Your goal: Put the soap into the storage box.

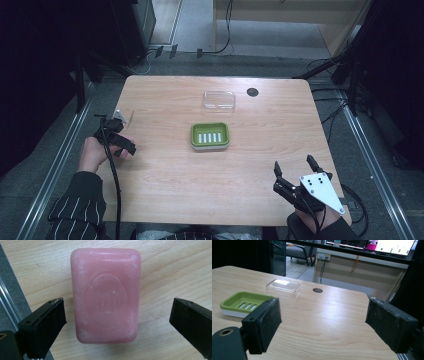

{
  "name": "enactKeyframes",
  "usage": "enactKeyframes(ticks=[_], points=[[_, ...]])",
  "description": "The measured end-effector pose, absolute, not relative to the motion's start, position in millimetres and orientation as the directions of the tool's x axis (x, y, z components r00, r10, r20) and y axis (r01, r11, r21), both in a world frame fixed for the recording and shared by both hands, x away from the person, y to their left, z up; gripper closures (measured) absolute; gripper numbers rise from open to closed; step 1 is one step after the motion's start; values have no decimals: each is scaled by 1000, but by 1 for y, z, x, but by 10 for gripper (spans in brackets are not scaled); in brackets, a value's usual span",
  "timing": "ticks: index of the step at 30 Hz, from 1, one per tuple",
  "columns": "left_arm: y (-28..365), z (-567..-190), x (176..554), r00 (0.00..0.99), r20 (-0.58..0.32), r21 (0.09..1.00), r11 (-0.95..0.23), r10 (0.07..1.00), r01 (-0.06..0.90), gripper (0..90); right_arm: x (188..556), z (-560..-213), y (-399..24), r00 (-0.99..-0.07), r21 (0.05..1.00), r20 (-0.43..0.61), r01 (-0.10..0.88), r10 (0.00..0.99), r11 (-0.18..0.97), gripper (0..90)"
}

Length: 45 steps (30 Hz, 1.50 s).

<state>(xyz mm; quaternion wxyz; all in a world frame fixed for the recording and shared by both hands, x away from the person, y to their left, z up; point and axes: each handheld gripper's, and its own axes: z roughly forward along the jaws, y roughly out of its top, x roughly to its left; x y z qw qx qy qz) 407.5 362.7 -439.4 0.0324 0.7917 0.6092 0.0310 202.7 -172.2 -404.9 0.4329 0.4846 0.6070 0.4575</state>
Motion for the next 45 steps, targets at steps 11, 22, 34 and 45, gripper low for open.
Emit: enactKeyframes(ticks=[11, 22, 34, 45], points=[[363, -443, 410, 247, 31, 106, -249, 968, 963, 143, 203, -405, -172, -156, 975, -82, 193, 984, 112, 127], [365, -444, 410, 243, 41, 112, -246, 969, 963, 301, 203, -405, -172, -156, 975, -82, 192, 984, 112, 127], [367, -445, 407, 259, 49, 136, -263, 965, 955, 382, 203, -405, -172, -155, 975, -83, 191, 984, 112, 127], [364, -445, 406, 294, 57, 129, -299, 954, 945, 384, 203, -405, -173, -155, 975, -84, 189, 984, 113, 127]])
